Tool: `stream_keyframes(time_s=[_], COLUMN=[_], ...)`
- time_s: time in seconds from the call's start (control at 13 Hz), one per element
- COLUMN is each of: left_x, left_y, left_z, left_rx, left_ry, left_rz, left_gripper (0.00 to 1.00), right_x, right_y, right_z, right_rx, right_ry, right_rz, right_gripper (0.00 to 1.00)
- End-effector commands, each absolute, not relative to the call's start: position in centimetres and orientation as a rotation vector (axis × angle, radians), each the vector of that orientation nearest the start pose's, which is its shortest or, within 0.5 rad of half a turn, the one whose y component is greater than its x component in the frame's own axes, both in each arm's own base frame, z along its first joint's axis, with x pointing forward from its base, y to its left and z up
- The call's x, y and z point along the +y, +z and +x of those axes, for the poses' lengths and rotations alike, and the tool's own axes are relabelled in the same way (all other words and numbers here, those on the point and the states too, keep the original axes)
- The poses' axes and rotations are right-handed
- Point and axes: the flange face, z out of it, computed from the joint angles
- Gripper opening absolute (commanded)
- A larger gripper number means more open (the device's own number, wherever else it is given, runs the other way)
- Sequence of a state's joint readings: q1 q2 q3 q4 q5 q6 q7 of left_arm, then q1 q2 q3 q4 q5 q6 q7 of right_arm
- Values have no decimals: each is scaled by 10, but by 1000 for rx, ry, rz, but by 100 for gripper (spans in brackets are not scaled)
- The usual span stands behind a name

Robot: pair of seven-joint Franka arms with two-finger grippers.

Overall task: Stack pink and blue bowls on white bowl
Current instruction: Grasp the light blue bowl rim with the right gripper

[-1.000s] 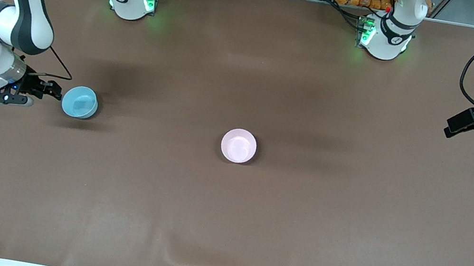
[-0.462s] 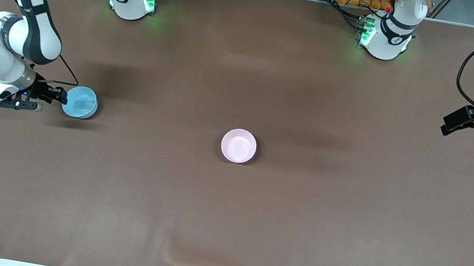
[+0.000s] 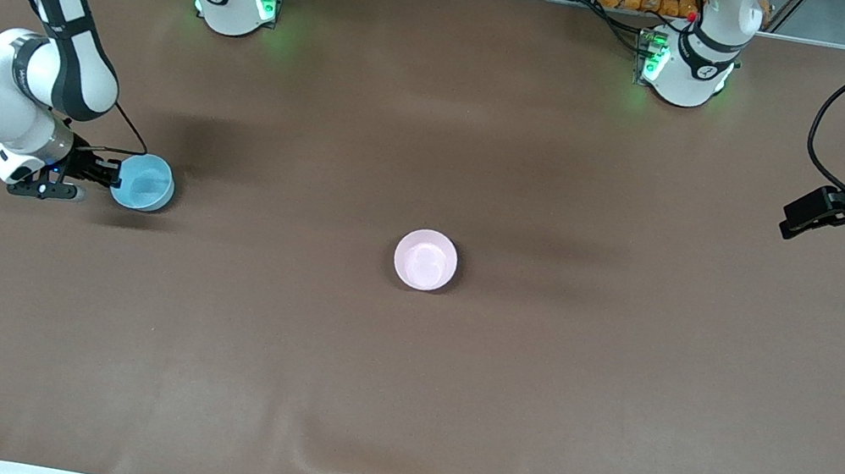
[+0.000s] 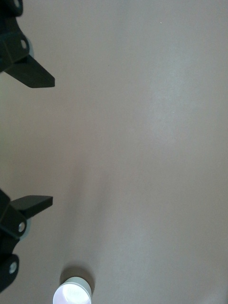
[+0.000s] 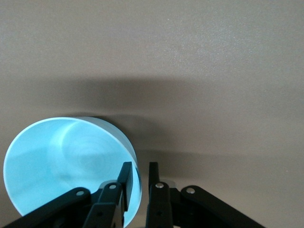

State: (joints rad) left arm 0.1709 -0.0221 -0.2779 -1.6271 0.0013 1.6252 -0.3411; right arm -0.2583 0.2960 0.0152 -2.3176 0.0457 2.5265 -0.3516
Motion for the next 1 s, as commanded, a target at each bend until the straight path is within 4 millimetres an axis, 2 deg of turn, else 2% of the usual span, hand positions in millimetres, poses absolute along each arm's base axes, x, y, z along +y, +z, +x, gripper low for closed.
stream_keyframes(time_s=[0.0, 0.08, 0.23, 0.31, 0.46, 0.69, 0.92], left_x=[-63, -63, -64, -66, -68, -69, -73], left_y=[617, 616, 612, 612, 610, 610, 609], left_z=[543, 544, 544, 544, 543, 542, 538], left_rx=[-323, -323, -321, -314, -309, -306, -297], left_ry=[-59, -59, -54, -54, -49, -47, -40], left_rz=[-3101, -3101, -3103, -3102, -3103, -3101, -3098], left_gripper=[100, 100, 100, 100, 100, 100, 100], right_x=[-127, -126, -122, -112, -94, -40, 43], right_y=[197, 196, 201, 205, 227, 262, 297], right_z=[495, 495, 498, 502, 518, 549, 574], right_rx=[-162, -164, -164, -183, -107, 16, 201], right_ry=[24, 27, 25, 36, 37, 111, 141], right_rz=[-3092, -3092, -3089, -3078, -3014, -2934, -2930], right_gripper=[3, 0, 0, 0, 0, 0, 0])
